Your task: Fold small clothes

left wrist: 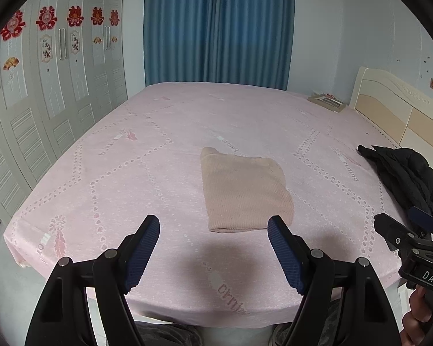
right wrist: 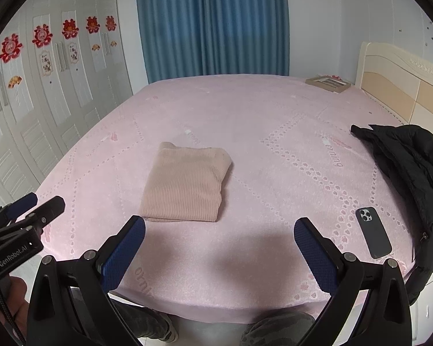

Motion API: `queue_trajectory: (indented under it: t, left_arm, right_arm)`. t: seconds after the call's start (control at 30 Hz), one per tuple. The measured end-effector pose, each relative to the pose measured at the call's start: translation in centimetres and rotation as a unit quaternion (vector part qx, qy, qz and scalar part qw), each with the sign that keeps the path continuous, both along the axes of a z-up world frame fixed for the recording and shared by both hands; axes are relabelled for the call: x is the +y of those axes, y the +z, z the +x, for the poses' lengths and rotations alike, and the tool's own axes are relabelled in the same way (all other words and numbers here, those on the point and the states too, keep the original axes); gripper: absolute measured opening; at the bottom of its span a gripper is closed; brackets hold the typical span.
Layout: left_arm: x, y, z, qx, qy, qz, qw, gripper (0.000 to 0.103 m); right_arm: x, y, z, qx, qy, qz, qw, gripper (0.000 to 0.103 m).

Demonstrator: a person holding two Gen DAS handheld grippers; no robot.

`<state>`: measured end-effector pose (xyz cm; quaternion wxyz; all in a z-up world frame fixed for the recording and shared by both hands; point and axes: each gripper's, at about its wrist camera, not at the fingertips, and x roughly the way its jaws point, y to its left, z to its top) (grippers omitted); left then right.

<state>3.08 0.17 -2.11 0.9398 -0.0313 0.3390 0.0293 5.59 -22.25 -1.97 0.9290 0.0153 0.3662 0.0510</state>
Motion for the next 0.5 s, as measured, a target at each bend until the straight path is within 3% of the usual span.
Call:
queue_trajectory:
  t: [0.5]
  left_arm:
    - [0.14, 0.64, -0.31, -0.006, 0.004, 0.003, 1.0, 0.076]
  right_arm:
    - [0.16, 0.5, -0.57, -0.003, -0.006, 0.002, 1.0, 0.101]
